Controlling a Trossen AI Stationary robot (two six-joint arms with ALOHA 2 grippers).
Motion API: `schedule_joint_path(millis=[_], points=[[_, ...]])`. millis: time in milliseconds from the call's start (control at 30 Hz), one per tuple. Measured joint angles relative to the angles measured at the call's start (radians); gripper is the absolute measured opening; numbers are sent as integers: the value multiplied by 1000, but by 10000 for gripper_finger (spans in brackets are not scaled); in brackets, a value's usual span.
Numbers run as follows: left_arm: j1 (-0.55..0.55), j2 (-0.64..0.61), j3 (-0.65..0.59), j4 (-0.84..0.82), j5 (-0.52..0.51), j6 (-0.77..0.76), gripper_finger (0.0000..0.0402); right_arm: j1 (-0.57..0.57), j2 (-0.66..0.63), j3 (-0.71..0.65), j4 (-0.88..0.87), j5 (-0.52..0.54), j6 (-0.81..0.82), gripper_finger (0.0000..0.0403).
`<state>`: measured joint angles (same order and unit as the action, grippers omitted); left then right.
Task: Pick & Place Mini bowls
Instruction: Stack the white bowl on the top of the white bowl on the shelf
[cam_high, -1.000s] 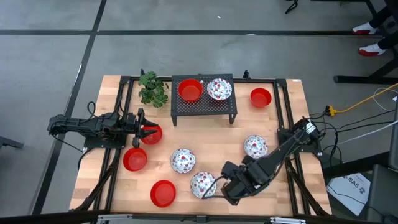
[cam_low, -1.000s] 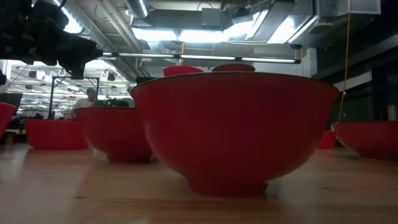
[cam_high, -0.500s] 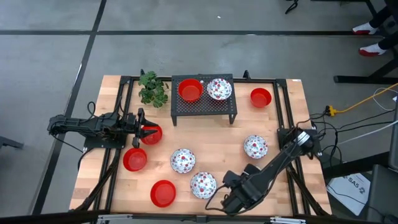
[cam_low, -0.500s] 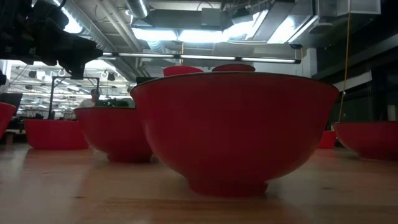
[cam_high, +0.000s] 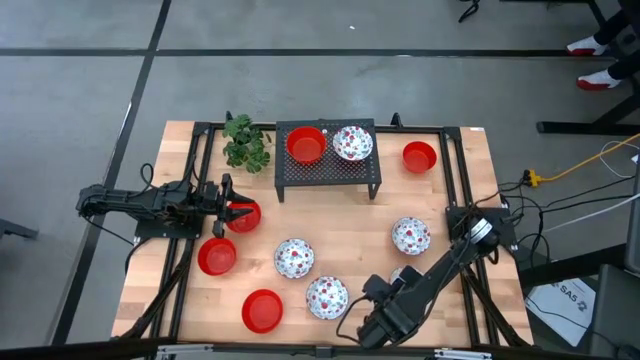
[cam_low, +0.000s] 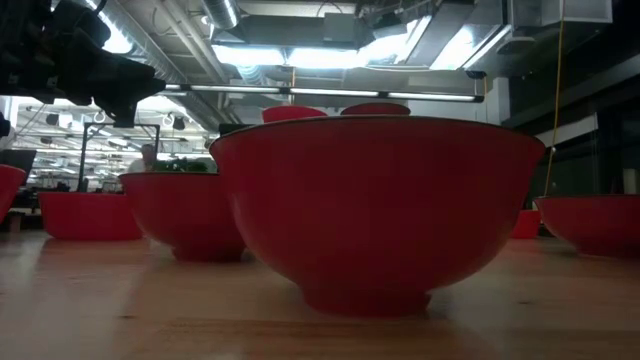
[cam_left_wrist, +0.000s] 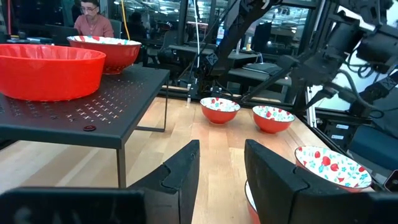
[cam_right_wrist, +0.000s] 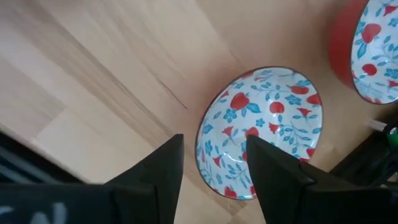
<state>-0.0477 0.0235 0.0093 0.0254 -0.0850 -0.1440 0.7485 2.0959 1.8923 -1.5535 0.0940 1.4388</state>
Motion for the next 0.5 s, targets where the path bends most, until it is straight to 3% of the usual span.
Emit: schedule_joint_path(millis=[367, 500], points=[[0, 0, 0, 0, 0, 0, 123, 20, 50, -5, 11, 0, 27, 174], [0, 0, 0, 0, 0, 0, 123, 23, 51, -69, 65, -17, 27, 174]])
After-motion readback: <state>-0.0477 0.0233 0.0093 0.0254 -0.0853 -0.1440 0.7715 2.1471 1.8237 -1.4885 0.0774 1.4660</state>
